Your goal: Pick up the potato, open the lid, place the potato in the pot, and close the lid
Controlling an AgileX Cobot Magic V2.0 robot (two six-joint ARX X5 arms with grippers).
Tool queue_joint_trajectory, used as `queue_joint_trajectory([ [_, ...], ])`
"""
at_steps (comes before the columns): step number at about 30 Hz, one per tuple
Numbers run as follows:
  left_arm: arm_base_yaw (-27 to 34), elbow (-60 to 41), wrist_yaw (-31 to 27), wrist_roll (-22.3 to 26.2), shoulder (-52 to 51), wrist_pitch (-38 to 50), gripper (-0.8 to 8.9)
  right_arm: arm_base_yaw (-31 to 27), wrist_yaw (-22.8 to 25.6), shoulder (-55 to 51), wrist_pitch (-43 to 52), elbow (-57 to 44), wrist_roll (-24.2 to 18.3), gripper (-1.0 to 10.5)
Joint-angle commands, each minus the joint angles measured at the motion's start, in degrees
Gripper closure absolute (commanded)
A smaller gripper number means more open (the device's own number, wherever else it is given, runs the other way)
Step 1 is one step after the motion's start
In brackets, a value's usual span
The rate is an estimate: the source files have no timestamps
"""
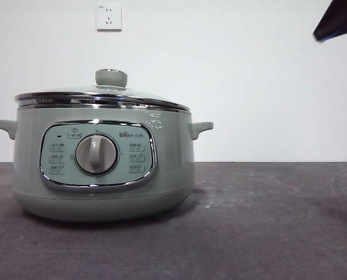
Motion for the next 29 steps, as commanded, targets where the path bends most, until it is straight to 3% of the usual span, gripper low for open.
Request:
queue_joint_trajectory([
  [1, 0.2, -0.9, -0.1, -0.4, -0.2, 0.1, 8.17, -2.8, -0.4, -3.9, 0.5, -1.1, -5.3, 9.5],
  [2, 0.2, -0.9, -0.1, -0.4, -0.2, 0.1, 8.17, -5.2, -1.2, -5.8, 0.5, -1.7, -5.3, 9.5],
  [6, 0.2, -0.9, -0.1, -0.4, -0.2, 0.1, 8.17, -20.8, -15.4, -14.7, 1.6, -7.2, -6.1, 9.5],
  [9, 0.2, -0.9, -0.1, -0.4, -0.2, 0.1, 8.17, -30.0, -18.6, -20.7, 6.2, -13.5, -6.8, 9.5],
  [11, 0.2, -0.9, -0.1, -0.4, -0.2, 0.1, 8.17, -33.1, -20.3, -23.6, 10.1, -17.2, -6.7, 9.5],
  [16, 0.2, -0.9, -0.1, -0.4, -0.2, 0.1, 8.17, -37.5, -22.8, -29.3, 17.4, -25.3, -6.2, 9.5],
  [29, 0.2, -0.9, -0.1, -0.4, -0.2, 0.1, 8.17, -39.2, -22.7, -32.3, 17.5, -33.6, -4.9, 9.5],
])
